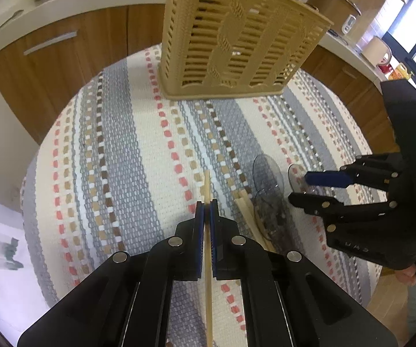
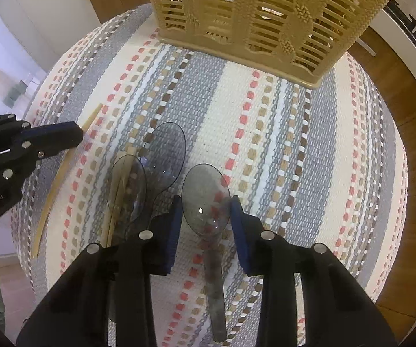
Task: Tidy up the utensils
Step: 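Carry the chopstick and clear spoon up over the beige basket with both tools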
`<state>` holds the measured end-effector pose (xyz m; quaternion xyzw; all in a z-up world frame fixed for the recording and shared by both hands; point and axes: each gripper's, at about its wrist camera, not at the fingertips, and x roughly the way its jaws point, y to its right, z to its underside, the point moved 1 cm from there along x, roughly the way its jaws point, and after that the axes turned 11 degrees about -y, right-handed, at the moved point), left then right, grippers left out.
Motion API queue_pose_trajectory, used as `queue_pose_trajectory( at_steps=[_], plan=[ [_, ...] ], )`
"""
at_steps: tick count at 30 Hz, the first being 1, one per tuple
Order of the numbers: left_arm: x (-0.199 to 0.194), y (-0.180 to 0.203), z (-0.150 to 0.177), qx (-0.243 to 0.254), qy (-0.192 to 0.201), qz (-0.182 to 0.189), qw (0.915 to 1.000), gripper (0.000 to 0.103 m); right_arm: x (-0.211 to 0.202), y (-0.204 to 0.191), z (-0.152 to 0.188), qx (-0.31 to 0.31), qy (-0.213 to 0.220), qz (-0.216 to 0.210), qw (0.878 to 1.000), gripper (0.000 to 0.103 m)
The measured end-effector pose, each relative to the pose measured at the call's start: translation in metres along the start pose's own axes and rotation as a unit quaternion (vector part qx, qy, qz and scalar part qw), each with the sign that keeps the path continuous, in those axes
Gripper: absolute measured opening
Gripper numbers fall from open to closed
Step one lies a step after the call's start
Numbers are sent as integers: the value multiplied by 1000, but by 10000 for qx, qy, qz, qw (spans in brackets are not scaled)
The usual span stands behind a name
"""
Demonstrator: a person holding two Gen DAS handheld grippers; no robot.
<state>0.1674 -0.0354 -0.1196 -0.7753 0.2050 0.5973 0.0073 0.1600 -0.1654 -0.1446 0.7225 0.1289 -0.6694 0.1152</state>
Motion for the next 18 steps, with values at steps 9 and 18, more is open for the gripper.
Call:
queue_pose_trajectory(
  at_steps=[9, 18],
  plan=[
    [-34, 14, 1, 110, 554, 66, 9984, 2, -54, 33, 45, 209, 917, -336, 9950, 30],
    [-69, 30, 1, 191, 1288, 405, 9907, 1, -98, 60, 76, 481, 1898, -810, 9773, 30]
  ],
)
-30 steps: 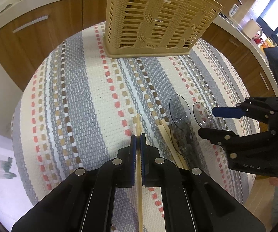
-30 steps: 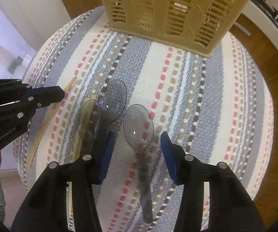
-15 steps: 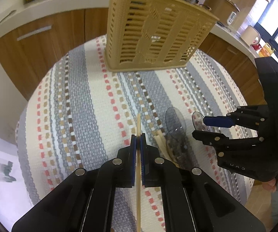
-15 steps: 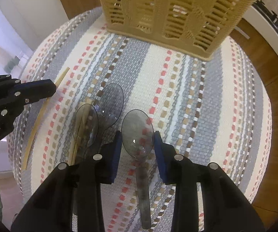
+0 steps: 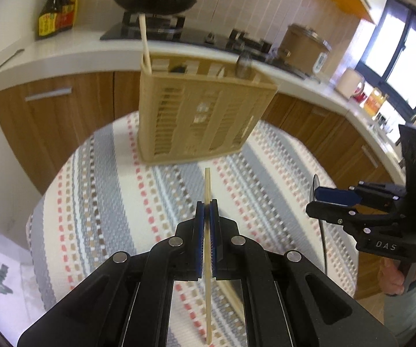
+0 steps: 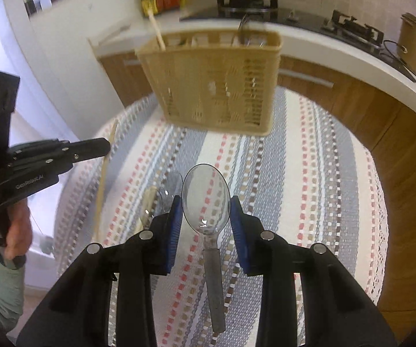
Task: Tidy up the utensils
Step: 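Carry the chopstick and clear spoon up over the beige basket with both tools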
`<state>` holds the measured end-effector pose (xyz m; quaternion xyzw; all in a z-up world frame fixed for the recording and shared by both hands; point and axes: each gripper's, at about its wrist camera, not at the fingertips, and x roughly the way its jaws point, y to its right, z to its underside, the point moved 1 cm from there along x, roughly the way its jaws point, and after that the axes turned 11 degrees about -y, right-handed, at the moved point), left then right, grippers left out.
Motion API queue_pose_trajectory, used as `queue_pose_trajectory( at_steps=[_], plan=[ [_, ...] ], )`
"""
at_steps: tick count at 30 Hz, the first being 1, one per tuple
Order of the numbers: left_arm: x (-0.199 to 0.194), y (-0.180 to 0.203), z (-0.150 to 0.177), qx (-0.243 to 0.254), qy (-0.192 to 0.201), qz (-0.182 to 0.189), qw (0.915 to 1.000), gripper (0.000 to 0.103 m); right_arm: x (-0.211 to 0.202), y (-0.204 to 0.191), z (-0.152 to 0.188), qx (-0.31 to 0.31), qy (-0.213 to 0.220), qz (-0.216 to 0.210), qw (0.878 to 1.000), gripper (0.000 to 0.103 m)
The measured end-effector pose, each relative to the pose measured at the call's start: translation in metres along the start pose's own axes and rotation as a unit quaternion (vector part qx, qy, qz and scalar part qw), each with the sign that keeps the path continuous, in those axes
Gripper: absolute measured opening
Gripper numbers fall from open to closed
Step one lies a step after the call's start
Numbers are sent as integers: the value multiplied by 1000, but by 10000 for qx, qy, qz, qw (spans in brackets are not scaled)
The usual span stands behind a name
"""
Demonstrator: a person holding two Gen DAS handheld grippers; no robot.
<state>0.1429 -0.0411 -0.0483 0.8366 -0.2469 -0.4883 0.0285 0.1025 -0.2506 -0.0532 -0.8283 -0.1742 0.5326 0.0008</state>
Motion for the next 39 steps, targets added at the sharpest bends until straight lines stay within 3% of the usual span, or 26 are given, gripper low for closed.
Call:
queue_pose_trajectory(
  at_steps=[8, 12, 20, 24, 28, 33, 39],
  plan=[
    [-29, -5, -5, -23, 673, 327, 9972, 1, -21, 2, -13, 34, 587, -160, 9981, 30],
    [-46, -7, -17, -70, 1090, 472, 9929, 1, -42, -4, -26, -73, 1159, -169, 9931, 30],
    [-102, -1, -85, 22, 2187, 518, 9744, 1, -95, -3, -87, 16, 2419, -103, 9702, 30],
    [-116, 7, -120, 196, 2529, 170, 9672, 0, -100, 9, -130, 280, 2741, -117, 9612, 30],
    [-115, 4, -143, 267, 2672, -8, 9633, 0, -91, 21, -162, 455, 2932, -109, 9549, 30],
    [-101, -12, -162, 174, 2645, -61, 9642, 0, -71, 43, -189, 688, 3168, -228, 9457, 30],
    [-74, -32, -165, 119, 2425, -89, 9700, 0, -37, 58, -193, 734, 3000, -133, 9510, 30]
  ],
)
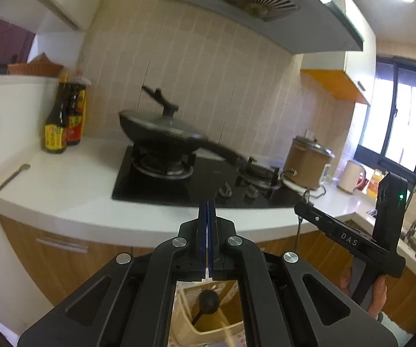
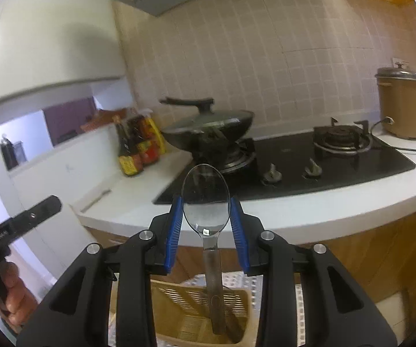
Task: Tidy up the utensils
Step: 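Carry the chopstick and clear spoon up over the beige basket with both tools, then lower the clear spoon into the basket and open the right tool while the left tool drops its chopstick in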
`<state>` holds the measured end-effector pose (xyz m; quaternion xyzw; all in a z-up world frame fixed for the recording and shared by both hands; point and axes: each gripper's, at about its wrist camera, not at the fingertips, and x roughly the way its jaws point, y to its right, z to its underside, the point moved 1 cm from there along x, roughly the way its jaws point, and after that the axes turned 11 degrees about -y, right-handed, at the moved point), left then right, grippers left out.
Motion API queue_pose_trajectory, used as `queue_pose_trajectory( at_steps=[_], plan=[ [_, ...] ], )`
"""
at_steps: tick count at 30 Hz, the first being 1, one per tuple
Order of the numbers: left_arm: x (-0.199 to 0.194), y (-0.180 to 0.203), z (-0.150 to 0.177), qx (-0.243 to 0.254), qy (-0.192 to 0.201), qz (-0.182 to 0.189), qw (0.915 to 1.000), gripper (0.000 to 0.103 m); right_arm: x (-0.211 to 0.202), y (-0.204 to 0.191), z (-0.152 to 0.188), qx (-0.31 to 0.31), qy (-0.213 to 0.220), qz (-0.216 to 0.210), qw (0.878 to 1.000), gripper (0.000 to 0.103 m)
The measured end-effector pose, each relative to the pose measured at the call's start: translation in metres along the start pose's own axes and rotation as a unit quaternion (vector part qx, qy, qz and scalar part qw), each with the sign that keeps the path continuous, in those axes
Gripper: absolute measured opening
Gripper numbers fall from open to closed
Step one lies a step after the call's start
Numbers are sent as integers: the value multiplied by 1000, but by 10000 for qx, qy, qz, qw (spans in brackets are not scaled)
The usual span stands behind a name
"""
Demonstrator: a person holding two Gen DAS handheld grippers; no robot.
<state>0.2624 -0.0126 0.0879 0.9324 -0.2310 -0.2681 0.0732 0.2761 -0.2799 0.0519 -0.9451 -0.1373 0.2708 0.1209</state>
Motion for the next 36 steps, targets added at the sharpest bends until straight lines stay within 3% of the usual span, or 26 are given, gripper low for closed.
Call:
queue_pose_trajectory(
  at_steps=[5, 8, 11, 12, 14, 16, 21, 25, 28, 32, 36],
  plan=[
    [8, -19, 30, -144, -446, 174, 9988, 0, 9, 8, 11, 94, -66, 19, 9999, 30],
    [7, -27, 58, -179, -982, 400, 9942, 0, 11, 8, 15, 95, -87, 30, 9999, 30],
    [21, -26, 97, -111, -2111, 598, 9756, 0, 10, 7, 19, 77, -111, 48, 9999, 30],
    [31, -23, 117, -139, -2655, 790, 9608, 0, 10, 6, 19, 81, -122, 42, 9999, 30],
    [46, -16, 142, -186, -3203, 1018, 9417, 0, 10, 4, 21, 75, -154, 15, 9999, 30],
    [63, -5, 160, -183, -3531, 1112, 9288, 1, 11, 2, 23, 47, -201, 36, 9998, 30],
    [89, 5, 172, -193, -3713, 1012, 9228, 7, 8, 2, 28, -20, -264, 105, 9996, 30],
    [94, 9, 170, -186, -3690, 924, 9246, 7, 1, 7, 27, 56, -76, 23, 10000, 30],
    [97, 15, 169, -175, -3708, 906, 9241, 13, -1, 9, 22, 107, 15, -11, 9999, 30],
    [114, 20, 175, -198, -3972, 889, 9132, 16, 1, 8, 21, 77, 40, -15, 10000, 30],
    [131, 28, 182, -72, -4233, 627, 9038, 16, 7, 6, 25, -17, -20, 36, 10000, 30]
  ],
)
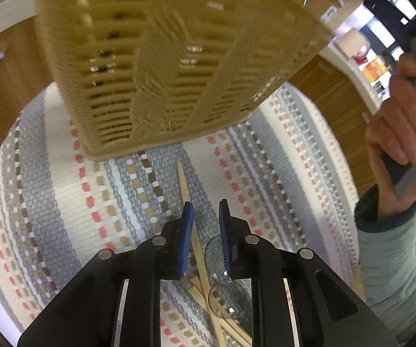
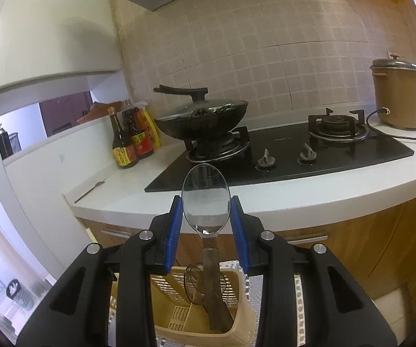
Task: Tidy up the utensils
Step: 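Lower the clear spoon into the basket and open the right tool while the left tool drops its chopstick in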
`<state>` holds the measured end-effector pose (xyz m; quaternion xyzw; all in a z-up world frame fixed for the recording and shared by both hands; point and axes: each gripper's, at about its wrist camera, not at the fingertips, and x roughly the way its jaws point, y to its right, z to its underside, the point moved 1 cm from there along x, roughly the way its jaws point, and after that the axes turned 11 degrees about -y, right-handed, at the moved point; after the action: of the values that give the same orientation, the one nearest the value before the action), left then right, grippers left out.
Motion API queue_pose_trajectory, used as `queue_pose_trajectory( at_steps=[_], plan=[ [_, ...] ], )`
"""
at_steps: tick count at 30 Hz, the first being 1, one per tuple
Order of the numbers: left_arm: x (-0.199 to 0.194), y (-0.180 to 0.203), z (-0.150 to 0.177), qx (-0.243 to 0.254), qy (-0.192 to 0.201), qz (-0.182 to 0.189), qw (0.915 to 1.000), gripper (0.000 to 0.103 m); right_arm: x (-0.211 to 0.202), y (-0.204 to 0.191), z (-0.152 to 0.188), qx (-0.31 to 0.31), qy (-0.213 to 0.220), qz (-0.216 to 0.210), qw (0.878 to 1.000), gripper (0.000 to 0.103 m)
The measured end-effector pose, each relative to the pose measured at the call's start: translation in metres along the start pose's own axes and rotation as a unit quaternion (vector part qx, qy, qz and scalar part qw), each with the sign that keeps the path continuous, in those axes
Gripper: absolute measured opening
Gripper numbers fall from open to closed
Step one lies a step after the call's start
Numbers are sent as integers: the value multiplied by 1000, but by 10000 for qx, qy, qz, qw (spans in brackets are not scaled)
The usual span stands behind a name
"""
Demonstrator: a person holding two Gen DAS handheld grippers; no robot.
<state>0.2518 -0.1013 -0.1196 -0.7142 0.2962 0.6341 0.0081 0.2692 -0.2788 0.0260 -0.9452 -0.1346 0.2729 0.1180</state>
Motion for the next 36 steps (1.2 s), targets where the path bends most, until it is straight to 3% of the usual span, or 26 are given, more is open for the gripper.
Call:
queue_pose_trajectory(
  at_steps=[5, 8, 11, 17, 22, 25, 27, 30, 31, 33, 36],
  plan=[
    [17, 10, -6, 78, -346, -553, 9978, 16, 2, 4, 1, 44, -35, -47, 10000, 30],
    [22, 17, -10, 72, -392, -909, 9951, 4, 2, 7, 1, 103, -52, -75, 9999, 30],
    [22, 15, -9, -17, -294, -820, 9962, 2, 2, 10, 2, 157, -67, -109, 9998, 30],
    [-14, 5, 10, -200, 575, -292, 9977, 1, -2, 9, 4, 127, -89, -142, 9998, 30],
    [-58, 13, 25, -73, 1556, -115, 9877, 1, -5, 8, 4, 149, 51, -63, 9999, 30],
    [-102, 19, 34, 80, 2534, 2, 9673, 1, -5, 8, 3, 125, 76, -35, 9999, 30],
    [-140, 24, 45, 201, 3399, 13, 9402, 1, -5, 8, 2, 125, 68, -46, 9999, 30],
    [-179, 28, 42, 126, 4204, -259, 9069, 1, -5, 8, 2, 125, 76, -65, 9999, 30],
    [-192, 28, 38, 86, 4529, -344, 8909, 1, -5, 7, 2, 108, 92, -62, 9999, 30],
    [-208, 28, 28, 6, 5024, -435, 8635, 1, -6, 4, 1, 65, 129, -47, 9999, 30],
    [-219, 26, 17, -152, 5456, -523, 8363, 1, -8, 1, -1, -7, 188, -27, 9998, 30]
  ],
)
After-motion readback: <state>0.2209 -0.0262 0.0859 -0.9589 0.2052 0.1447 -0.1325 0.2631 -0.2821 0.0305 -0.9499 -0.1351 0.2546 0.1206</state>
